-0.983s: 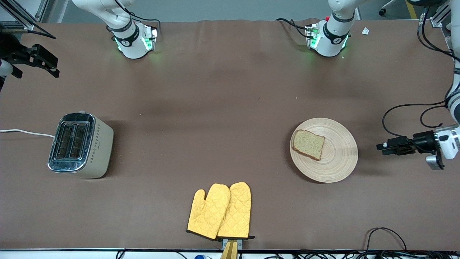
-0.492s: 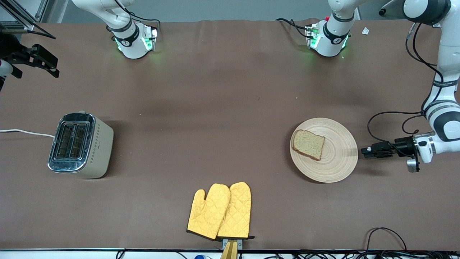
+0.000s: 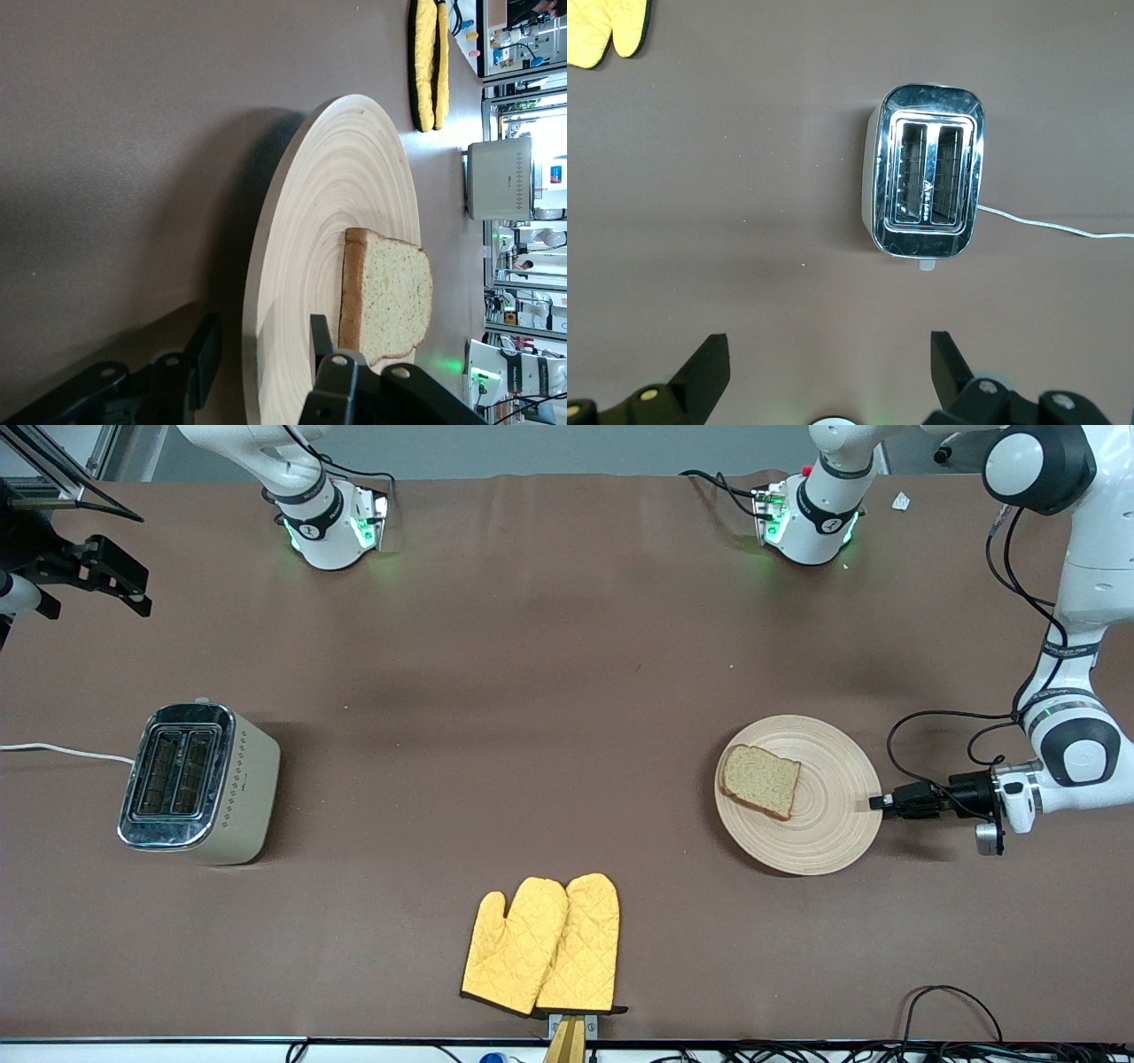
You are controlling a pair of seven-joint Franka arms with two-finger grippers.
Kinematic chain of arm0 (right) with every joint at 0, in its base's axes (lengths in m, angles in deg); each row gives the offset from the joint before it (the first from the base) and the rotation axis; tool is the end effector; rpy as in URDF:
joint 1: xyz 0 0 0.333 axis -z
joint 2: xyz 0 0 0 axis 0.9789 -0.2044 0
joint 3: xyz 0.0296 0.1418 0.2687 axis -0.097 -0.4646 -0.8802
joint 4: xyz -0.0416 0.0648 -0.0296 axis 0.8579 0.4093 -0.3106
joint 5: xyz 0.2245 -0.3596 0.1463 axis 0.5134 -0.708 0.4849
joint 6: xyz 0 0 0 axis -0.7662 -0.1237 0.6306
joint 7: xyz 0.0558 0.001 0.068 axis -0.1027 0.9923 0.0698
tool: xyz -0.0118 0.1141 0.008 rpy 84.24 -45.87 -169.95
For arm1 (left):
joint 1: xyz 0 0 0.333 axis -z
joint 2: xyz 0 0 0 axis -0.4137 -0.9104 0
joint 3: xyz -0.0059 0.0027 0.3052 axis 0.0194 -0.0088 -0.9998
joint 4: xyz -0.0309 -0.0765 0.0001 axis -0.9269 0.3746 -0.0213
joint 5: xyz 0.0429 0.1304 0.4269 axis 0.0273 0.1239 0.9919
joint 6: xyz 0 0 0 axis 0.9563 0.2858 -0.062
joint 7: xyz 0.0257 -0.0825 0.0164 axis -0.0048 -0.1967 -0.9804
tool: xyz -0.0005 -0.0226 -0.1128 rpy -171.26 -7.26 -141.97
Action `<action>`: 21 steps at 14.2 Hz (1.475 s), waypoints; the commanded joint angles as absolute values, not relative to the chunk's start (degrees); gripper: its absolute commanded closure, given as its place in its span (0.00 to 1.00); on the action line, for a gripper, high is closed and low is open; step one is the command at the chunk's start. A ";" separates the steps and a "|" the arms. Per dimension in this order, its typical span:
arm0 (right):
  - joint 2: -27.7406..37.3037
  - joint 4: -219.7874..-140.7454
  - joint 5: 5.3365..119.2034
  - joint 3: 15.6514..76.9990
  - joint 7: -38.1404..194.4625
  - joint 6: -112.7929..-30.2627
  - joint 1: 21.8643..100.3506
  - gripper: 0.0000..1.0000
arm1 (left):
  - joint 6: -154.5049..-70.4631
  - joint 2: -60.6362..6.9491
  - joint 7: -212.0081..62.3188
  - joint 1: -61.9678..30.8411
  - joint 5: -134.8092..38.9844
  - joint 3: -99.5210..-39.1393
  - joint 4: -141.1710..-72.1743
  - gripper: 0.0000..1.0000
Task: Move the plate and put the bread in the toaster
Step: 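Reach the left gripper to the wooden plate rim and grip it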
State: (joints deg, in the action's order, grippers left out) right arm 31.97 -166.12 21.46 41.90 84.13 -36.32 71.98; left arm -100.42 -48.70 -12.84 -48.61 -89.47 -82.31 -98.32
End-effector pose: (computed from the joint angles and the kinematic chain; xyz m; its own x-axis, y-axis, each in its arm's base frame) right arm 0.5700 0.0428 0.6775 0.9979 0.0629 -0.0129 0.0636 -0.9958 0.0659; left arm 0.6549 0.1551 0.0854 0.9931 -0.0606 0.1003 -0.1171 -0.5434 0.8313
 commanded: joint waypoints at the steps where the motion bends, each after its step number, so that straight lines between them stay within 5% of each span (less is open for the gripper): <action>1: 31.41 -165.97 22.69 41.93 85.13 -35.98 72.58 0.00 | -100.53 -49.65 -11.97 -48.52 -90.25 -82.12 -97.49 0.63; 9: 31.41 -166.23 24.02 41.93 84.51 -35.80 73.90 0.00 | -100.09 -49.65 -9.60 -48.61 -90.25 -81.59 -97.49 0.97; 21: 30.10 -167.82 24.63 41.58 85.04 -37.38 72.67 0.00 | -99.90 -47.72 -14.96 -48.96 -95.25 -69.12 -98.27 1.00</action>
State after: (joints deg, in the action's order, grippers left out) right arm 30.60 -167.14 24.10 42.01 84.27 -36.57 73.00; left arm -100.61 -49.13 -14.19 -48.59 -92.48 -70.95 -97.02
